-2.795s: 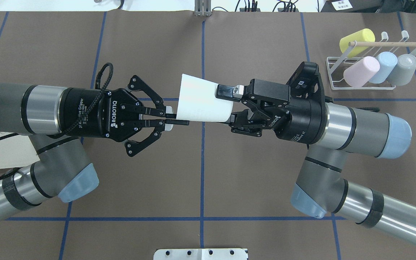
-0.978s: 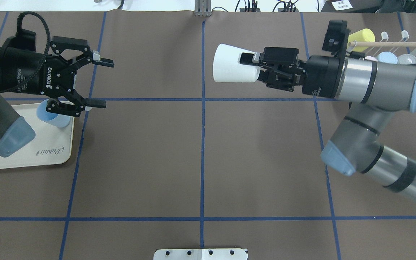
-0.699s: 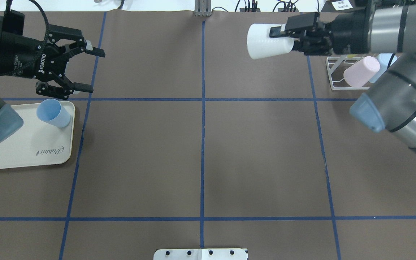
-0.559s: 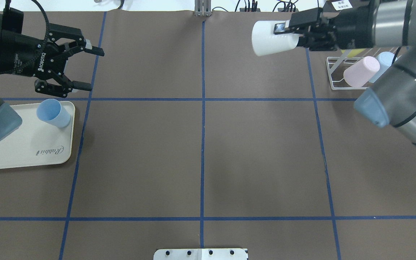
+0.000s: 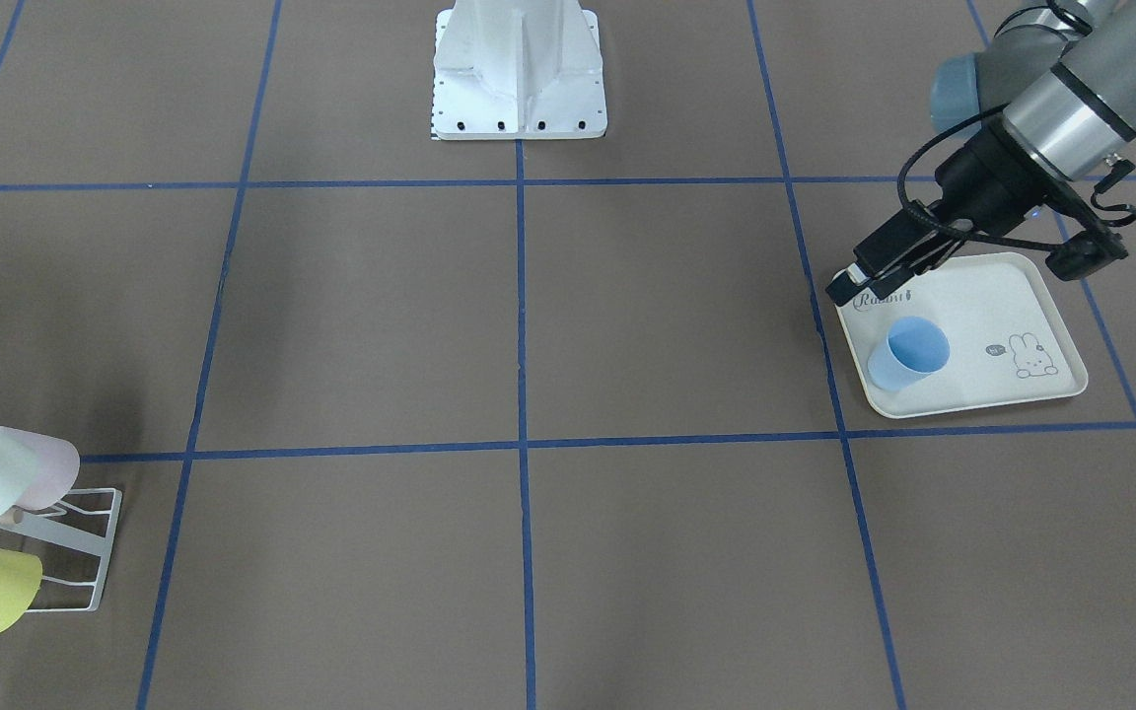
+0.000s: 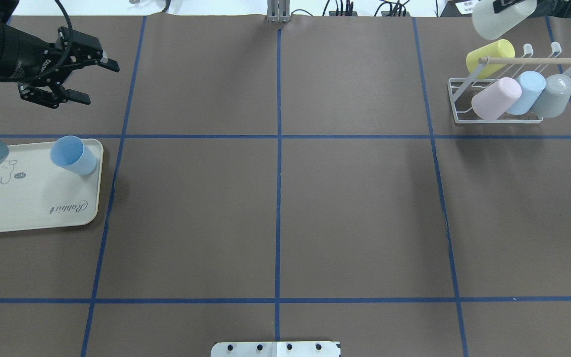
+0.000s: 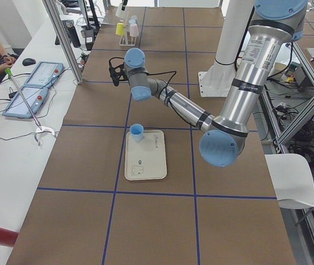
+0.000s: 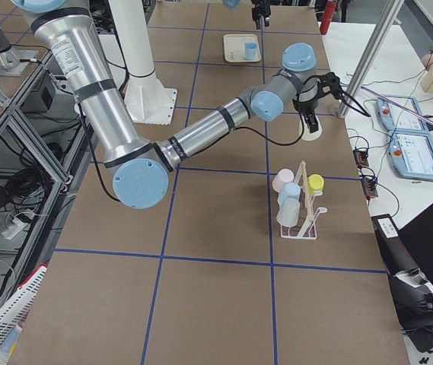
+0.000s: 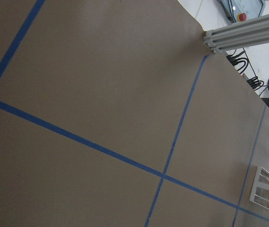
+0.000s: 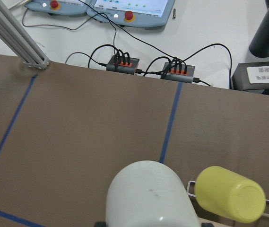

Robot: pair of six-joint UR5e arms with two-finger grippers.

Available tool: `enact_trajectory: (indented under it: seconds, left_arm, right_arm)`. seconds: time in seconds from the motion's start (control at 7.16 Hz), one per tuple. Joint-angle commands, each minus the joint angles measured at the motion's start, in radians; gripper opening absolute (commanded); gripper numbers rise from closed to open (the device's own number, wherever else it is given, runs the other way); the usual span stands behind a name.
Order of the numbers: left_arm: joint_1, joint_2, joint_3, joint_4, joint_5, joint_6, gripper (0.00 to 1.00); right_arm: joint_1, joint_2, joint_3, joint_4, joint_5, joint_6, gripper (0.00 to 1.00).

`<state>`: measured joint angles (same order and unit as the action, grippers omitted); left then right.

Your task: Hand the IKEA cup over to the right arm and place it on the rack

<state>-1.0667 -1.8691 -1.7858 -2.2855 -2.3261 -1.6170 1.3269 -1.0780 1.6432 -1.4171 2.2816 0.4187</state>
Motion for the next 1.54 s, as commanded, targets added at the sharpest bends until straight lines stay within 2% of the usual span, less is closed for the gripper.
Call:
enact_trajectory:
  seconds: [0.0, 0.14, 0.42, 0.7, 1.4]
  left_arm:
    - [-0.007, 0.045, 0.002, 0.024, 0.025, 0.063, 1.0]
    - [-0.018, 0.048, -0.001, 0.026, 0.025, 0.063, 1.0]
    - [-0.021, 0.062, -0.004, 0.026, 0.027, 0.063, 1.0]
    - [-0.018, 0.062, -0.006, 0.029, 0.027, 0.063, 1.0]
    - [-0.018, 0.064, -0.01, 0.029, 0.027, 0.062, 1.0]
  right_arm:
    - [0.096, 0.154, -0.284, -0.16, 0.012, -0.281, 0.07]
    - [0.106, 0.196, -0.397, -0.157, 0.012, -0.372, 0.07]
    - [0.094, 0.208, -0.492, -0.155, 0.013, -0.373, 0.07]
    - [0.078, 0.208, -0.534, -0.155, 0.015, -0.385, 0.07]
    - [0.057, 0.198, -0.565, -0.154, 0.016, -0.399, 0.07]
